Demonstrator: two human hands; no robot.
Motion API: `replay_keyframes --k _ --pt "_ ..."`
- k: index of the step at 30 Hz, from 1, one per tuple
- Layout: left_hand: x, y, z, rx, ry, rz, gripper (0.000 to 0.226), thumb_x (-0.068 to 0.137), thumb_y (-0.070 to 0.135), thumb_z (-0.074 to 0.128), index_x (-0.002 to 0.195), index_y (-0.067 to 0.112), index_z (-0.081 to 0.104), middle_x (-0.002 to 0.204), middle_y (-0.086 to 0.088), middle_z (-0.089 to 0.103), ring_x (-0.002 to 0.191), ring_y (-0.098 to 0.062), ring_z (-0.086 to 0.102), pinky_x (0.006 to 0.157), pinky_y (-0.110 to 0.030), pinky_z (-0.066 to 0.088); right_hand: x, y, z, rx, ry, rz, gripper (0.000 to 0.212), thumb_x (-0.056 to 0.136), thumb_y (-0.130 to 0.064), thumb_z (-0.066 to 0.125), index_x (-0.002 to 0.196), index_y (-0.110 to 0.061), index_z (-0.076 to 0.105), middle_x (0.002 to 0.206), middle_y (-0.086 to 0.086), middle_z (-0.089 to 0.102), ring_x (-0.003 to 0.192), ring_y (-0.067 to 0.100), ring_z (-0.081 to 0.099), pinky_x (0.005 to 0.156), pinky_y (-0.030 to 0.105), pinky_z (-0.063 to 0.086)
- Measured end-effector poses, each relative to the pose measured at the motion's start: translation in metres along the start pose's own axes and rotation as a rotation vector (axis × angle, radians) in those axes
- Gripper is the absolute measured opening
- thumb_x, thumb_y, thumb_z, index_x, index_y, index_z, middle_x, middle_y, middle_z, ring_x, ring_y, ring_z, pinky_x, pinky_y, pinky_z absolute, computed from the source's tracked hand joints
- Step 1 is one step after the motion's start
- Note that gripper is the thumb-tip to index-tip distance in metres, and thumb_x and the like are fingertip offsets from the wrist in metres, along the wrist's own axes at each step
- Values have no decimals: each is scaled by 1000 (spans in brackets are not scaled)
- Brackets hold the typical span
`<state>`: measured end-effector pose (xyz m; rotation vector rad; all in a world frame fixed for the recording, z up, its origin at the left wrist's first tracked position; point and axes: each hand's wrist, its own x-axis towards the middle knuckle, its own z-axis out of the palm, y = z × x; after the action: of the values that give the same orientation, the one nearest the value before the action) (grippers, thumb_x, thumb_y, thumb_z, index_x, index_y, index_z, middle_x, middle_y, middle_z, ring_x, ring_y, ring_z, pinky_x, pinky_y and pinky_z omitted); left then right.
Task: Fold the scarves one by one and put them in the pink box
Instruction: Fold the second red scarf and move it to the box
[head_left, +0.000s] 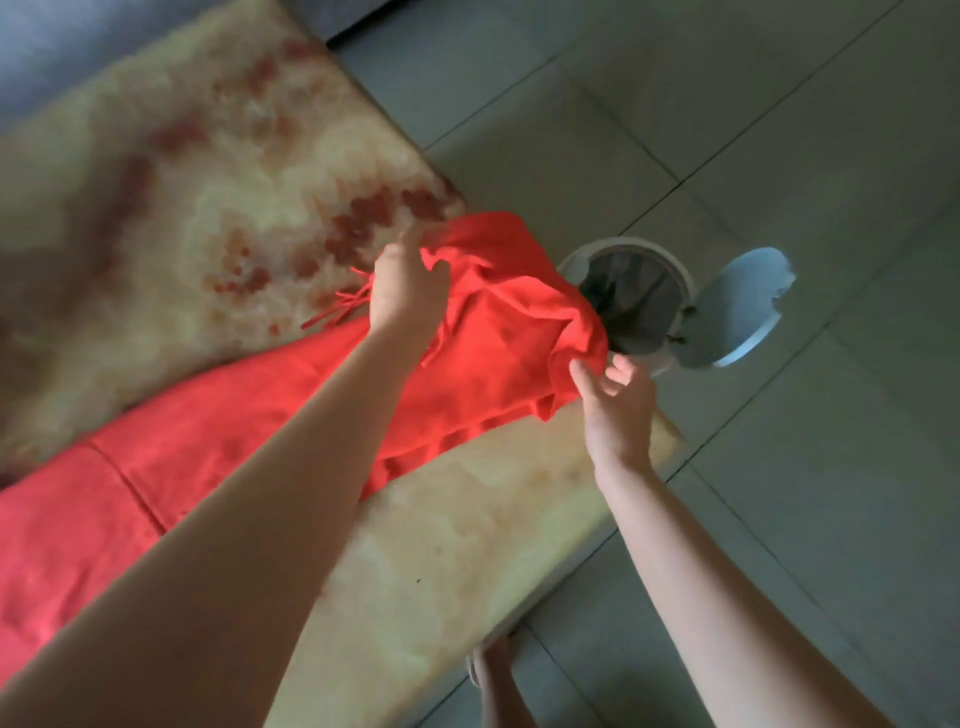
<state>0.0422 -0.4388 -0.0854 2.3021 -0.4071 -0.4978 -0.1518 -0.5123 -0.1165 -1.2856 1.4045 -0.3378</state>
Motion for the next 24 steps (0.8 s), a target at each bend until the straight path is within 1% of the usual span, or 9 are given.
replay_keyframes --k 2,4,6,9,11,13,16,20,24 --pt "1 -30 -12 112 32 -23 34 83 9 58 118 7 61 116 -17 61 111 -31 54 93 -33 40 -16 15 6 -116 58 16 59 80 -34 73 125 -5 48 122 11 48 106 23 51 80 23 41" --pt "0 -57 -23 162 -17 -76 37 78 18 70 113 12 63 116 -14 62 112 -30 55 97 -37 42 -26 24 12 -244 127 4 62 75 -40 76 120 -4 53 118 11 46 110 26 47 84 24 34" --pt "-4 -73 -27 188 -130 -113 46 70 30 80 110 15 63 115 -11 63 112 -30 56 99 -42 43 -33 29 19 -354 150 6 54 75 -44 75 112 -7 61 119 11 48 113 27 42 85 26 31" --pt "-11 -79 -22 398 -207 -35 63 66 37 82 120 16 58 125 -11 55 121 -31 48 105 -43 36 -39 29 32 -434 195 -14 33 80 -41 71 95 -12 67 120 9 49 112 29 39 92 34 34" --pt "-12 -77 -20 444 -148 16 64 68 28 81 124 16 54 126 -12 52 121 -31 47 104 -42 35 -38 27 39 -276 261 -99 19 84 -29 69 85 -10 65 105 9 59 101 29 48 84 27 36" --pt "-9 -76 -19 462 -115 27 47 74 22 76 118 16 58 121 -12 55 116 -33 51 100 -43 39 -40 19 40 22 250 -135 14 90 -18 62 83 -9 55 85 7 60 82 22 55 74 23 40" --pt "-1 -72 -18 379 -73 5 21 85 19 63 104 12 65 111 -14 64 106 -33 59 91 -40 46 -41 8 28 281 234 -51 14 97 -16 49 84 -14 45 80 2 53 71 14 53 73 33 49" --pt "10 -51 -16 161 11 -86 27 87 28 62 109 12 65 111 -11 67 104 -29 61 85 -33 46 -33 4 9 369 205 36 7 96 -17 50 95 -11 47 81 2 54 69 15 54 65 27 52" --pt "27 -25 -9 -4 22 -109 27 85 28 60 107 14 66 103 -13 69 93 -31 66 82 -41 54 -33 15 6 253 137 7 12 94 -20 55 85 -16 48 82 8 55 75 22 54 68 38 55"
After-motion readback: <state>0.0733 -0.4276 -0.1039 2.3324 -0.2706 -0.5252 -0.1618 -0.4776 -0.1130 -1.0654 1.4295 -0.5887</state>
